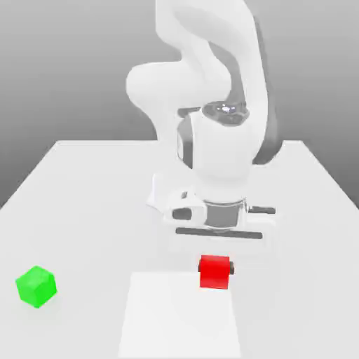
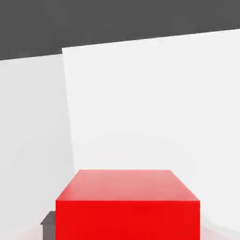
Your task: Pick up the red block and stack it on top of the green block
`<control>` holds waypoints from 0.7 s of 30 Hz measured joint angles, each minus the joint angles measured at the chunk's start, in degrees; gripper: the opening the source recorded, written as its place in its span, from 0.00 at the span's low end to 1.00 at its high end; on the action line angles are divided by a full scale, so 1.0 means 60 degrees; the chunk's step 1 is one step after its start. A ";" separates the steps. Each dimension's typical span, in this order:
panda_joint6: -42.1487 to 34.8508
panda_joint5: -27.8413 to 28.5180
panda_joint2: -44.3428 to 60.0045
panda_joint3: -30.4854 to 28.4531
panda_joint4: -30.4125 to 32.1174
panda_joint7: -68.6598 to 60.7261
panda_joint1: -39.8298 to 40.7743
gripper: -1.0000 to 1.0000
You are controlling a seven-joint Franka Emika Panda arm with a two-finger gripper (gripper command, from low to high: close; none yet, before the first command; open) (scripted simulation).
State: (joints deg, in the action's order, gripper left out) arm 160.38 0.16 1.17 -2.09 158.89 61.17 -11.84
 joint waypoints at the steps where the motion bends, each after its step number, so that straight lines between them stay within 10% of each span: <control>1: -0.0092 0.0009 -0.0046 -0.0054 -0.0006 0.0195 0.0003 0.00; 21: -0.1663 -0.0345 0.0333 -0.3013 -0.1896 1.0746 0.4874 0.00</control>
State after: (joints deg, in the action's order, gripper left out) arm 150.40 -1.91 3.16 -20.17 147.52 125.64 17.40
